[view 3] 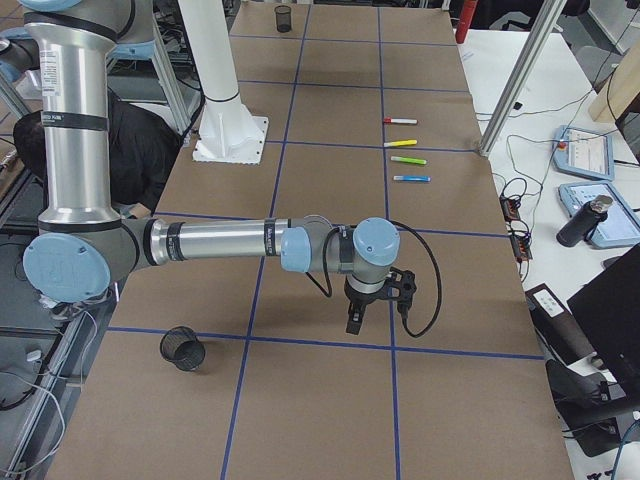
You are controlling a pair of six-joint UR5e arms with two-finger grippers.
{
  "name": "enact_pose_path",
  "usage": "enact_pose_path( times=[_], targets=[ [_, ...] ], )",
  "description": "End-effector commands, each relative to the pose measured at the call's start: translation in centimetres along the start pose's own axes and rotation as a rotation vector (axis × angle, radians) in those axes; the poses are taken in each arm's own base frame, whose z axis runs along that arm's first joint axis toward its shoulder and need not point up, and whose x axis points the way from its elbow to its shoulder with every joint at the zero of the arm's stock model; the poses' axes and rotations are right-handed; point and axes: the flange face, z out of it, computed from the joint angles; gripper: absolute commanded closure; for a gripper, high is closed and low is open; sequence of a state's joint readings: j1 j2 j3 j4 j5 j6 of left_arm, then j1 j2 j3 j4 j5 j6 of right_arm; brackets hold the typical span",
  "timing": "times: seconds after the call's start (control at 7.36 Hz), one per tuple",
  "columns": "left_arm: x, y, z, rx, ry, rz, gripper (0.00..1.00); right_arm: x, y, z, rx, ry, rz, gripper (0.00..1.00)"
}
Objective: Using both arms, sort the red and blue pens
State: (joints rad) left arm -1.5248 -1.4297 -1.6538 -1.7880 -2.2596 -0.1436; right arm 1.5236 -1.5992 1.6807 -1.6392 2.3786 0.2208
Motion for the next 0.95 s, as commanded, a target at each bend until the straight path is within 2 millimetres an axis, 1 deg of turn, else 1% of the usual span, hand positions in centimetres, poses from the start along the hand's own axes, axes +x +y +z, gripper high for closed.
enact_pose_path(
  times=[0.0, 0.27, 0.41, 0.81],
  targets=[
    [-0.04, -0.04, 0.17, -0.002, 0.0, 0.0, 0.0, 0.13, 0.33, 0.02, -0.001, -0.016, 0.004, 0.01],
    [-0.39, 0.1, 0.45, -0.003, 0.0, 0.001, 0.0, 0.13, 0.44, -0.02, 0.002, -0.015, 0.001, 0.01],
    [-0.24, -0.01, 0.29, 0.0, 0.0, 0.007, 0.0, 0.31, 0.41, 0.19, 0.0, -0.007, -0.001, 0.01],
    [0.26, -0.17, 0.01, 0.004, 0.016, 0.014, 0.0, -0.08, 0.23, -0.19, 0.01, -0.004, -0.013, 0.01]
  ],
)
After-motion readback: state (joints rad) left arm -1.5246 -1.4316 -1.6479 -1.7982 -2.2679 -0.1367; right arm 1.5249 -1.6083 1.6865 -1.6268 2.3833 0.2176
